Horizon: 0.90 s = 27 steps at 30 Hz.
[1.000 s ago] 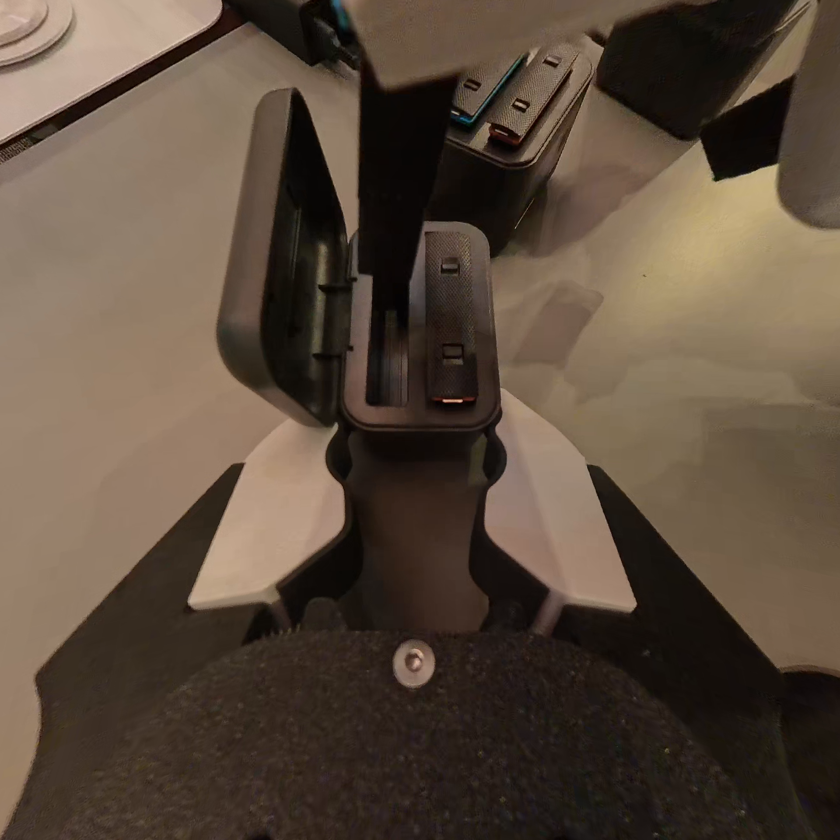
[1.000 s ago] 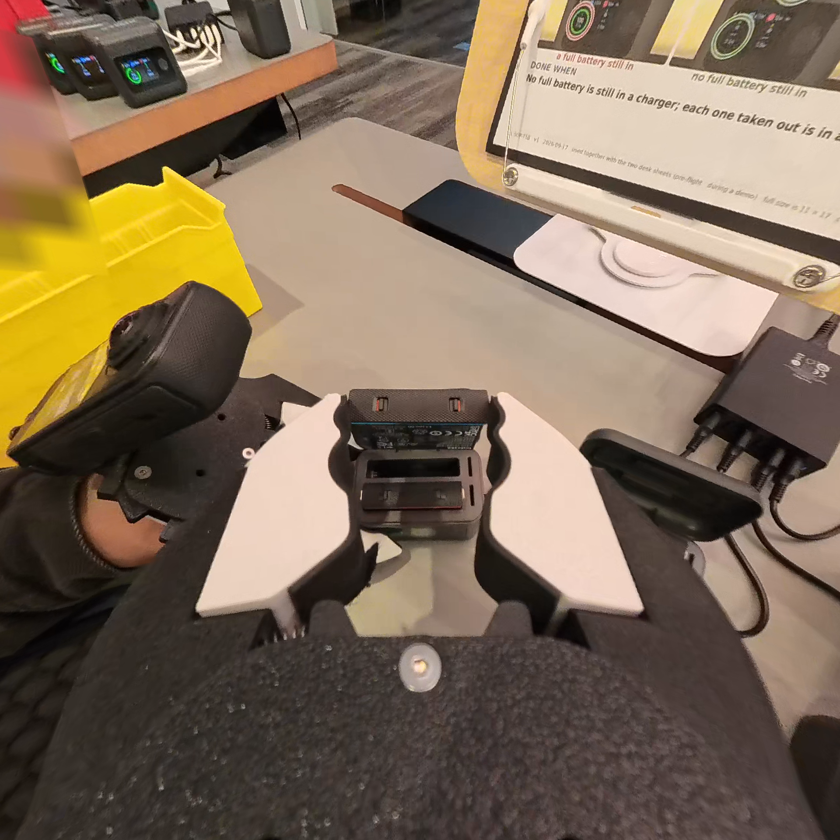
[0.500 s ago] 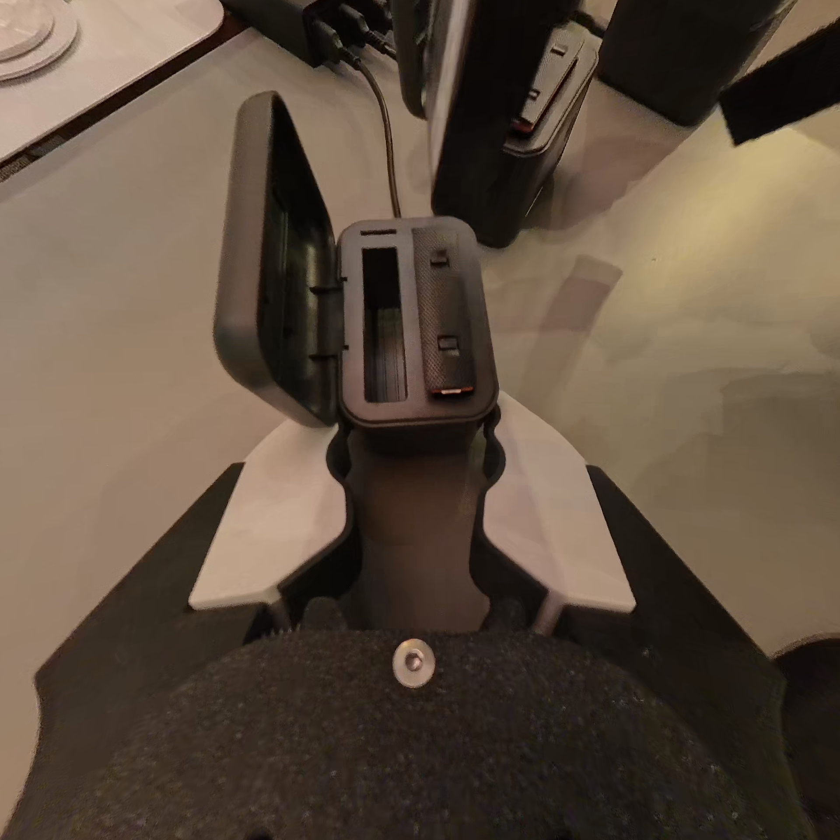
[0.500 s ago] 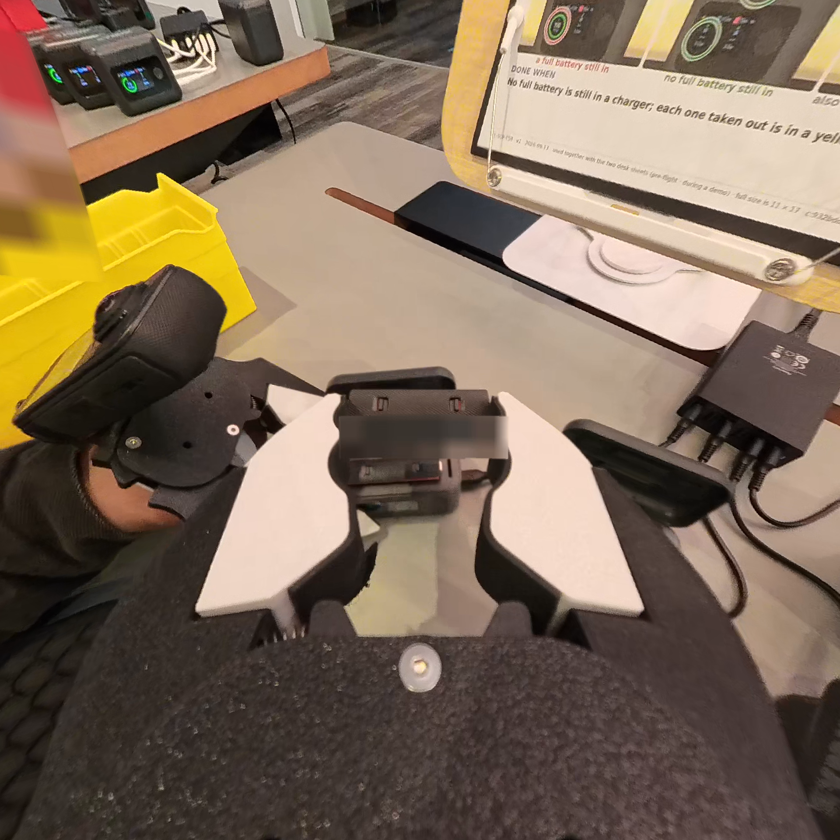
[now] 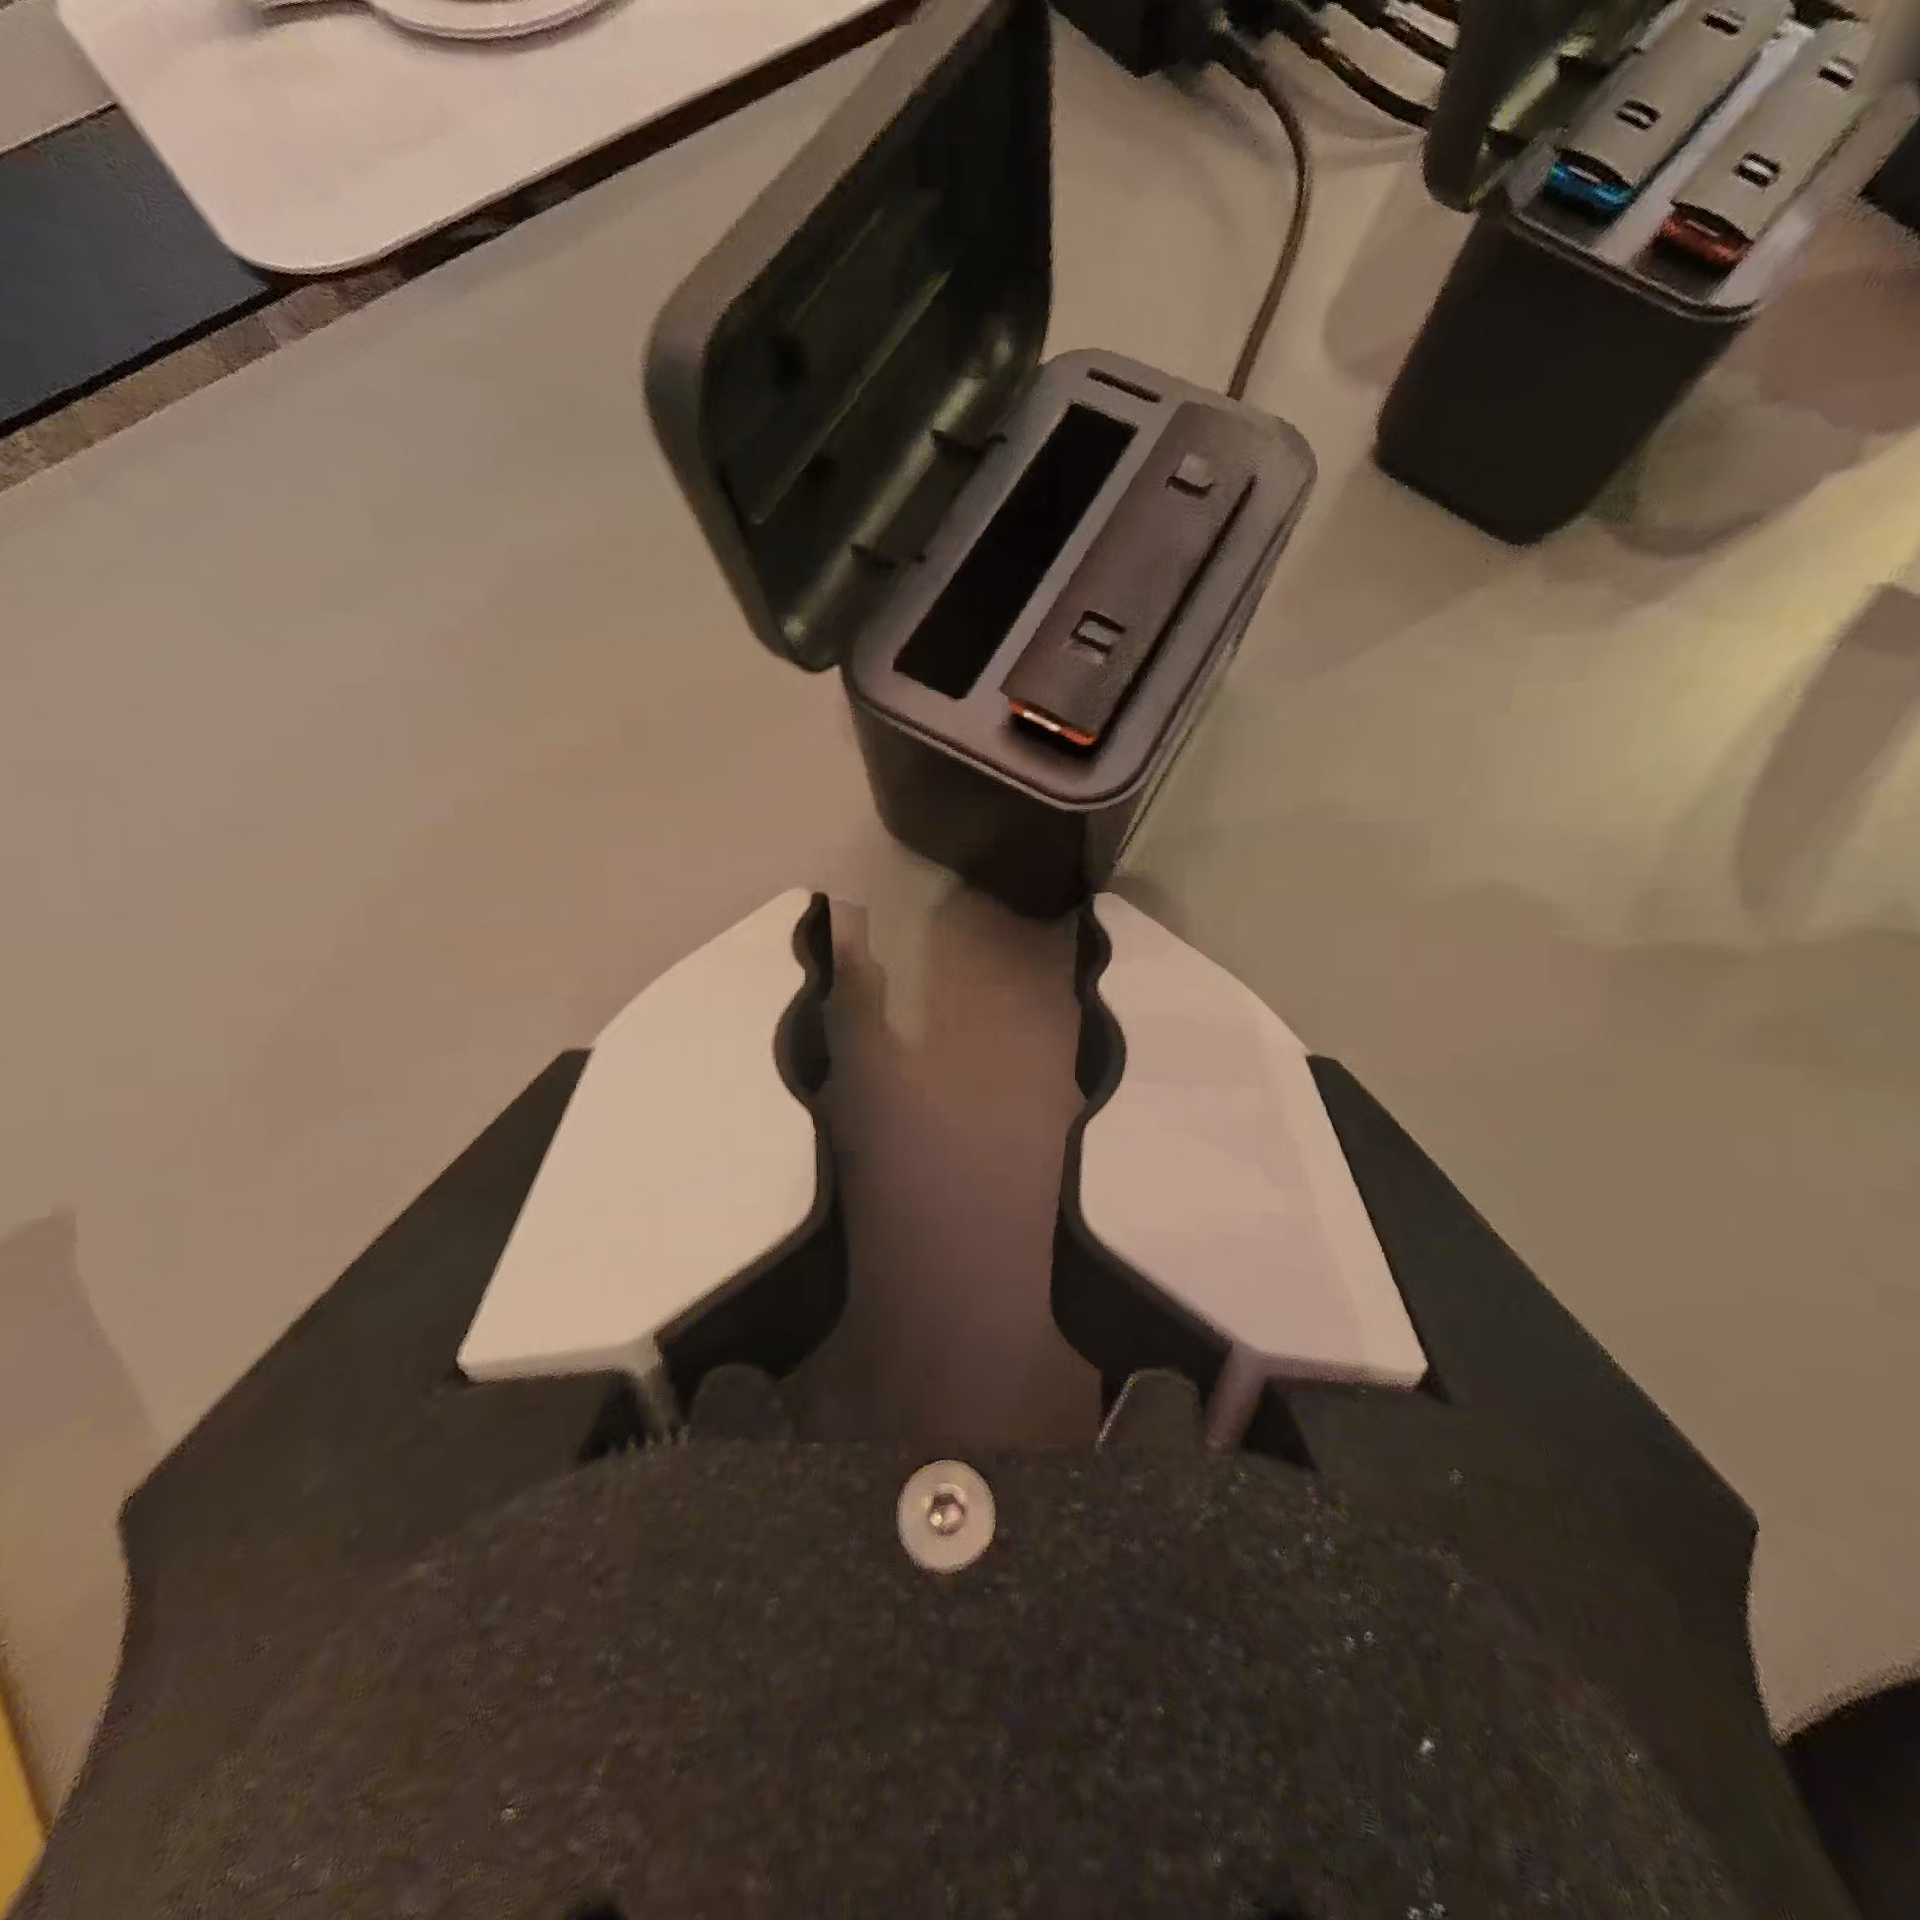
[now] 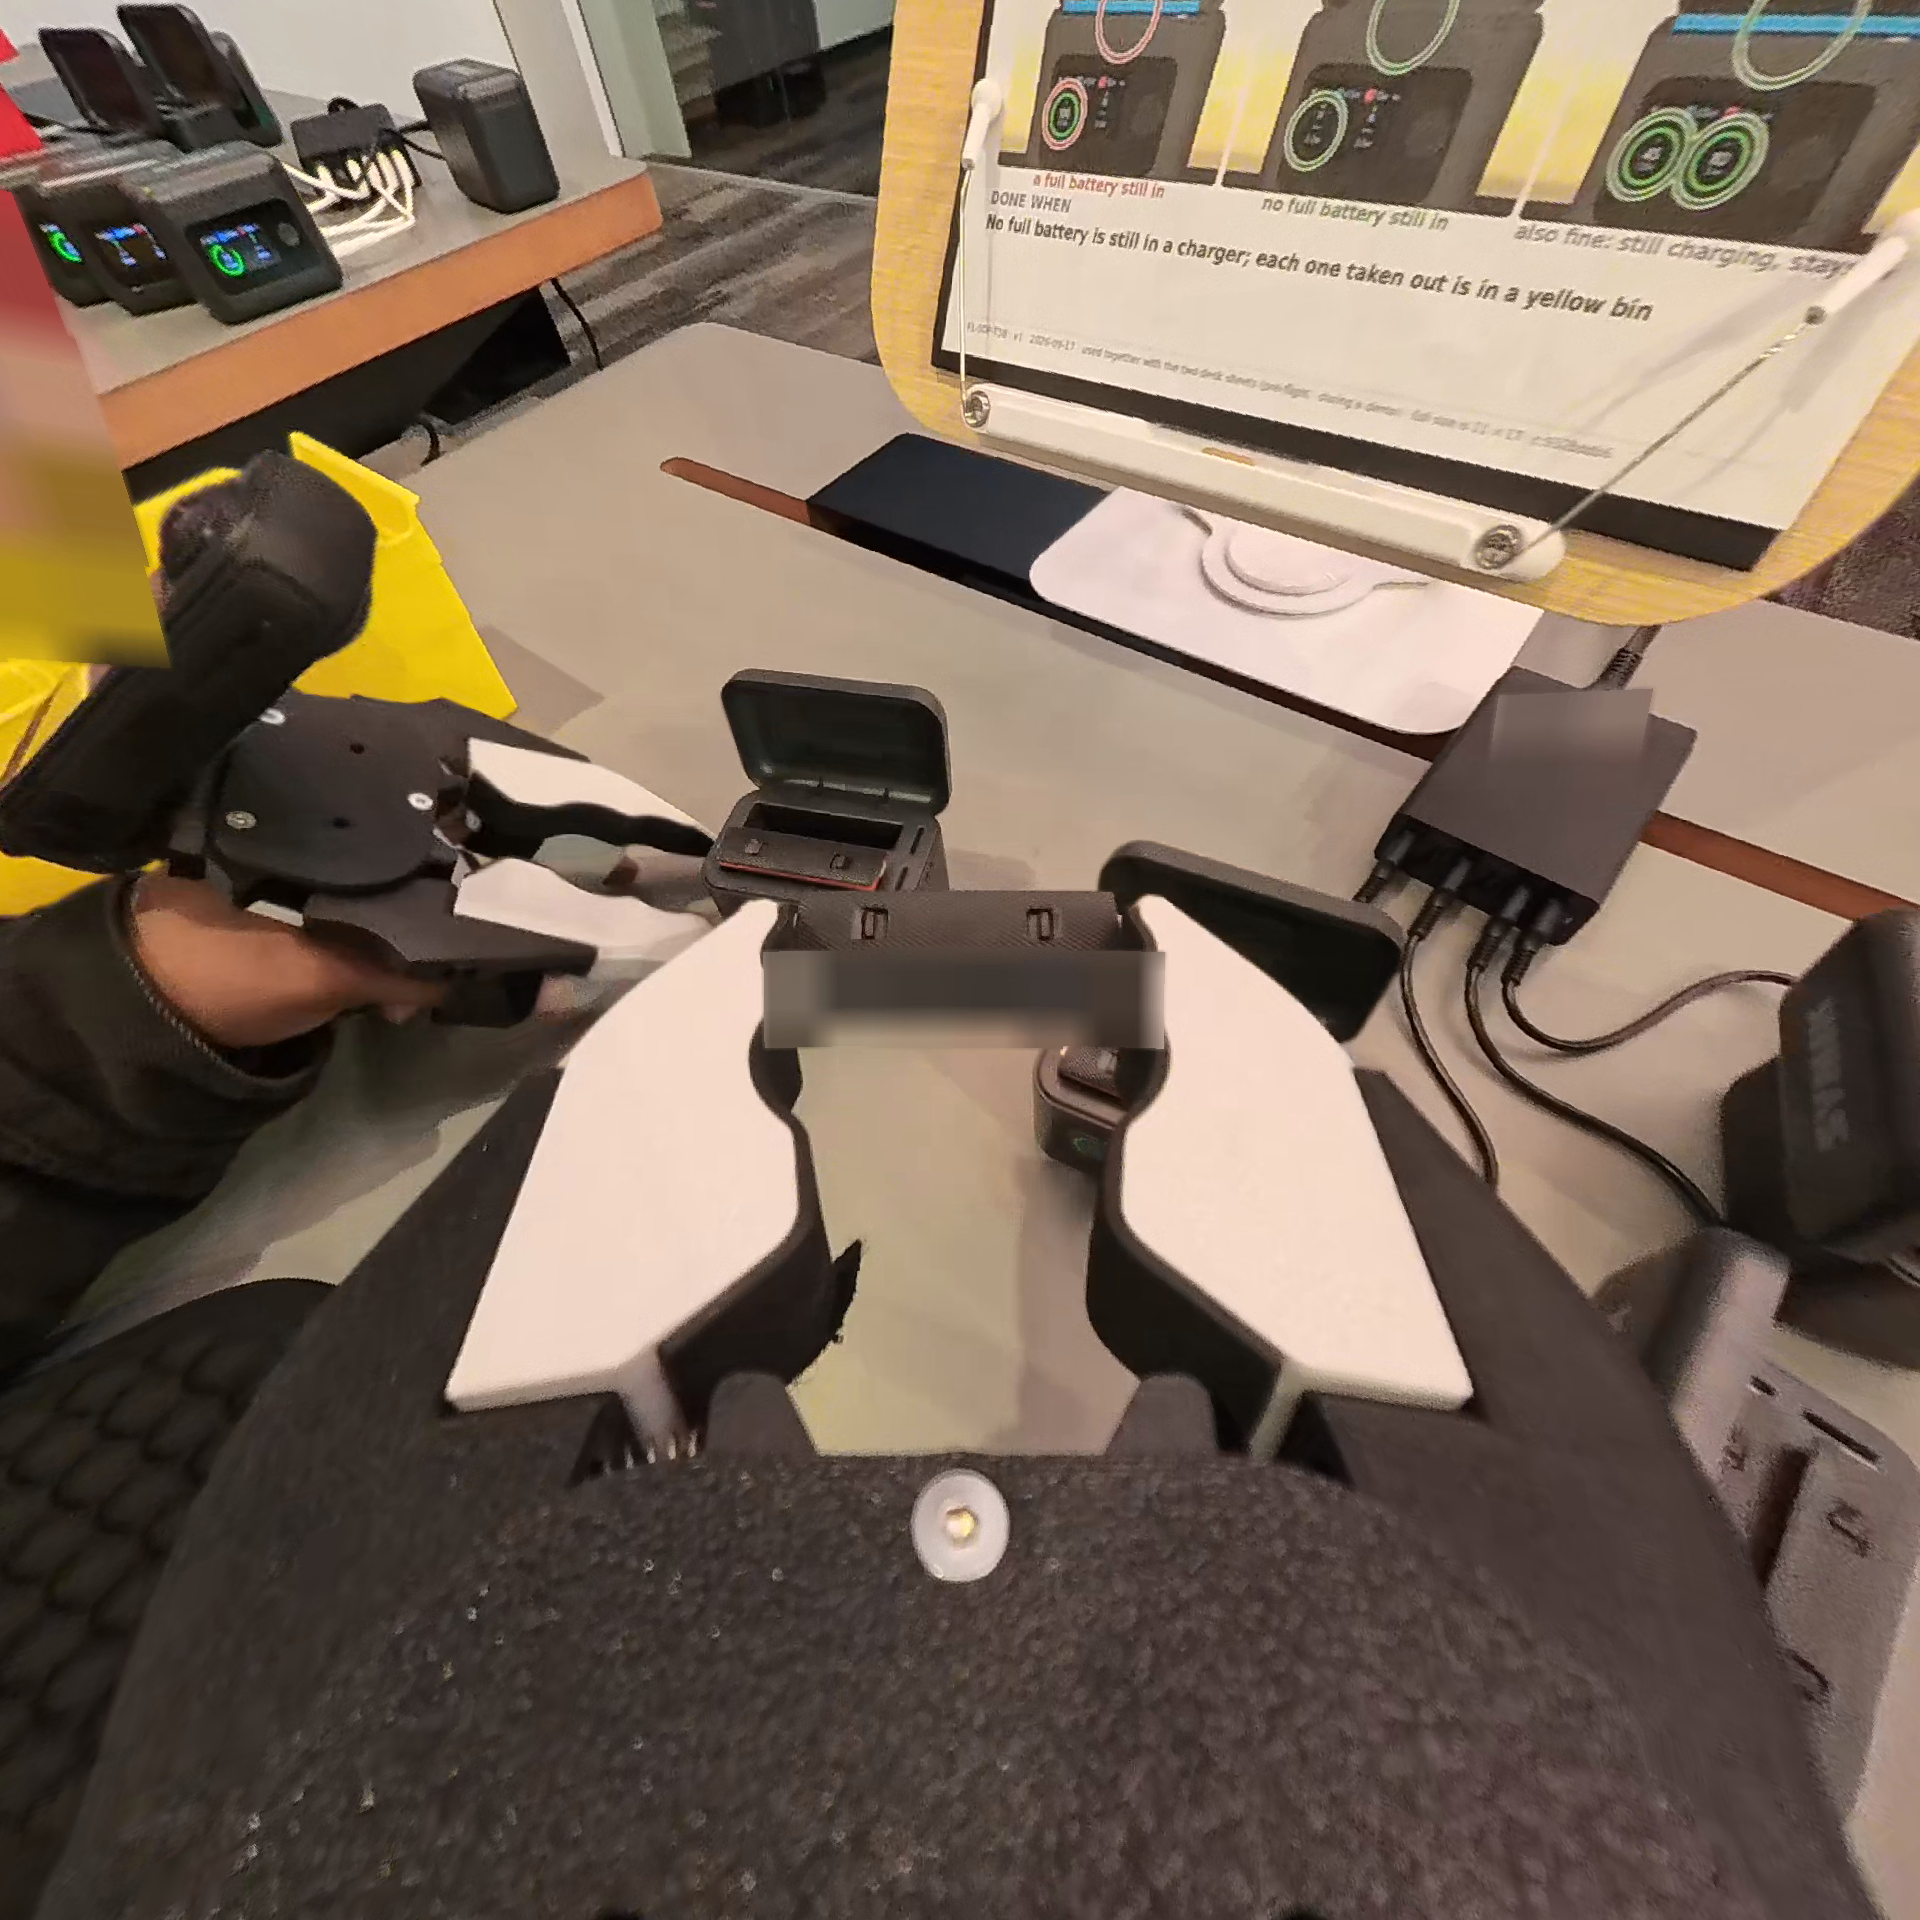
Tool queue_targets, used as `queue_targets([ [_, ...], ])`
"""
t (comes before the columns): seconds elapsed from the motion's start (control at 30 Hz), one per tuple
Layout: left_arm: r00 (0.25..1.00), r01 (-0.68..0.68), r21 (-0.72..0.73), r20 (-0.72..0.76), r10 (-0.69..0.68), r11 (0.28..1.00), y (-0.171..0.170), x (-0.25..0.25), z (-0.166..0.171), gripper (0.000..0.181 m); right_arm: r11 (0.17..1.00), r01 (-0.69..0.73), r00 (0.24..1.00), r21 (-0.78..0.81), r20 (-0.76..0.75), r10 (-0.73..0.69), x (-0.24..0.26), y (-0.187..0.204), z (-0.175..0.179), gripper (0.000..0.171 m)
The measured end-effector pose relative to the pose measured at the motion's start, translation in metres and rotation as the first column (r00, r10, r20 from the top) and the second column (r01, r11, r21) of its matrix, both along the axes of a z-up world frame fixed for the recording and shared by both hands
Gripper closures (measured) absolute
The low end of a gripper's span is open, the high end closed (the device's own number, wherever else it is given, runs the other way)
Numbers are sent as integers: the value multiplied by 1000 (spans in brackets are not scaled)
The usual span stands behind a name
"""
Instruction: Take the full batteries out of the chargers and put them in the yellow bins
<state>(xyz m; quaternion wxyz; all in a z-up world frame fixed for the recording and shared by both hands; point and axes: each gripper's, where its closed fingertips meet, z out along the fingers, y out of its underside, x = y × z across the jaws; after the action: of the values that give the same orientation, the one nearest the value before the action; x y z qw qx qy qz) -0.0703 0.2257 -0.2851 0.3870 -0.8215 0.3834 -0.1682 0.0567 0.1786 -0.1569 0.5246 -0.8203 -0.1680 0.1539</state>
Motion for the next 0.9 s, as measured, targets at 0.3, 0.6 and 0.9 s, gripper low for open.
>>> queue_targets([
  [0.3, 995, 54, 229, 70, -72, 972, -11, 6, 61, 140, 1000, 1, 992, 2, -126, -1, 7, -9, 9, 112],
  [0.6, 936, 201, 500, 155, -315, 842, -76, 83, 109, 141, 993, -109, 953, -56, -290, 88, -21, -28, 12, 112],
  [0.9, 917, 254, 523, 137, -374, 814, -86, 87, 107, 170, 967, -239, 934, -84, -293, 205, -43, -41, 6, 111],
])
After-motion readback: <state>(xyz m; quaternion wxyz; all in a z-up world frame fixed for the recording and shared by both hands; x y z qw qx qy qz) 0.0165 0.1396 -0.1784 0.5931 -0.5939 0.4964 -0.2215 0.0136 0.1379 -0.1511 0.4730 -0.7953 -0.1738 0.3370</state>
